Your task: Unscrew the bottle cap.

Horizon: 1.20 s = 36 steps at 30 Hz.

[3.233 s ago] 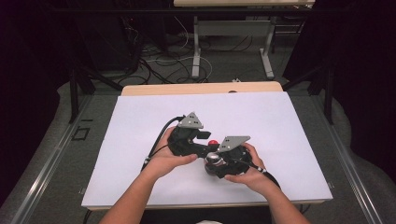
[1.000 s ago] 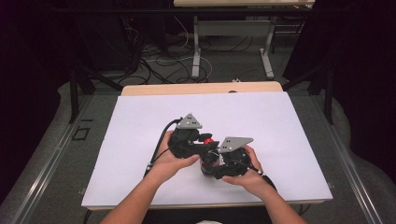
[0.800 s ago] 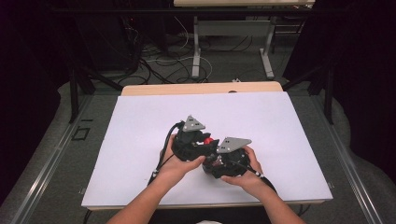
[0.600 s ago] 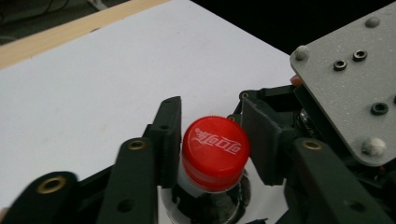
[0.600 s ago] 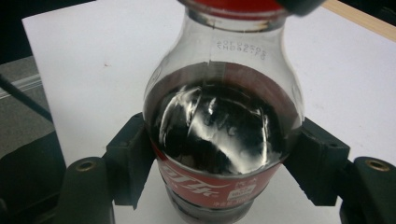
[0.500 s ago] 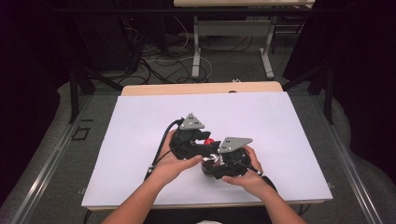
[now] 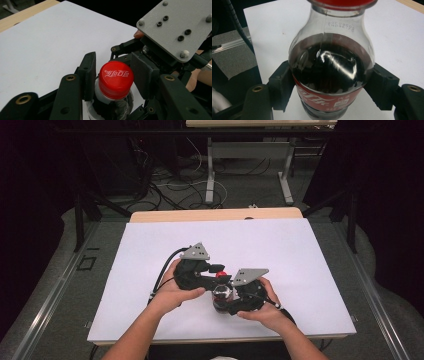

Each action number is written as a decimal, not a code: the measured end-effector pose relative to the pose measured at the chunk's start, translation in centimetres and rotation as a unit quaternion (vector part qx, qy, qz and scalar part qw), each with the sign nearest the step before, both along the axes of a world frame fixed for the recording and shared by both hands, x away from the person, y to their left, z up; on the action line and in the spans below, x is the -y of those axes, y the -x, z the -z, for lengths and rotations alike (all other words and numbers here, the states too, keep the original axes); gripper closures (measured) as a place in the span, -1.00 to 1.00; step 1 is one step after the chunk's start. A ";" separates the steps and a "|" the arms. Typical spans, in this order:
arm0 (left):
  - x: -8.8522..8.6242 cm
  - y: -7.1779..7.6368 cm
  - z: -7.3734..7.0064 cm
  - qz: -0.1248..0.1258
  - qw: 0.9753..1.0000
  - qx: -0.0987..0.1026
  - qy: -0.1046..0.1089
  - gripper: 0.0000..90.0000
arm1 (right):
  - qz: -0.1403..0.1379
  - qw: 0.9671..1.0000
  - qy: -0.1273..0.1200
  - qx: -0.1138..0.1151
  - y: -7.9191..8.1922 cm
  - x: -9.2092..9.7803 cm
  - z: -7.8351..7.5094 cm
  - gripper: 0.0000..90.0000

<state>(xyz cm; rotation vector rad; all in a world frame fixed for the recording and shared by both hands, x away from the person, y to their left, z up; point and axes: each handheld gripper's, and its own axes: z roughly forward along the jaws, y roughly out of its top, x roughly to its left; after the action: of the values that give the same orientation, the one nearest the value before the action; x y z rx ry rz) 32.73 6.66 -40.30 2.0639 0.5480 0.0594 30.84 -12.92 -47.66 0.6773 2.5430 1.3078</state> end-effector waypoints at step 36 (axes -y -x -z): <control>0.0 0.8 -0.7 -0.056 0.998 0.027 -0.008 0.03 | 0.012 1.000 -0.009 -0.001 -0.2 0.2 0.1 -0.34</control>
<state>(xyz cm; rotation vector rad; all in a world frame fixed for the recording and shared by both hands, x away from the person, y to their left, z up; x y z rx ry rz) 31.97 6.68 -39.60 2.0405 0.6306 0.1845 31.04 -13.09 -47.75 0.7103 2.5202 1.3253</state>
